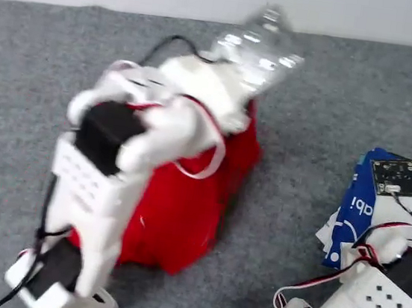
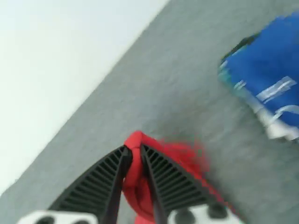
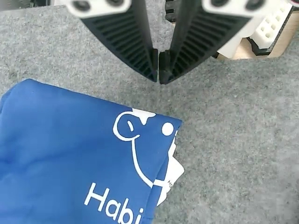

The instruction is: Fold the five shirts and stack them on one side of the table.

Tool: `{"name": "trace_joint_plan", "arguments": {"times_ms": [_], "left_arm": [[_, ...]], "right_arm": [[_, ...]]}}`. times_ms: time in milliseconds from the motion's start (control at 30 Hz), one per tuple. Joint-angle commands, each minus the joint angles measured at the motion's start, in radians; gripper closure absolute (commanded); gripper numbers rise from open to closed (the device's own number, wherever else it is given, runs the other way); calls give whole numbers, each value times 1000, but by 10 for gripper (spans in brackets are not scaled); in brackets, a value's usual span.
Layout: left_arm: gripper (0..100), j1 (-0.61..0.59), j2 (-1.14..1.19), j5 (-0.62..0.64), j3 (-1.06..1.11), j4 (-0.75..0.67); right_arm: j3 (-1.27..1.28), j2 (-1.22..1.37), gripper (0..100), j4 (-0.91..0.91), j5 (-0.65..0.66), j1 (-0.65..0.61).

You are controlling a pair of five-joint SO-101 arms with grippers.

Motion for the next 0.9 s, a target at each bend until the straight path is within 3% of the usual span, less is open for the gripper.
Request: {"name": "trace_joint_plan", "arguments": {"times_ms": [0, 233, 400, 633, 867], "left_arm": [[995, -158, -141, -66, 206, 23], [995, -290, -445, -199, 685, 23], [995, -345, -695, -276, 997, 23], [995, -493, -893, -321, 1268, 17], [995, -505, -988, -322, 1363, 17]], "right_arm": [[-5, -7, 989, 15, -2, -79], [-9, 25, 989, -81, -109, -335], [-54, 248, 989, -154, -227, -507], [-443, 656, 989, -165, -290, -651], [-884, 1040, 989, -108, -290, -740]]}}
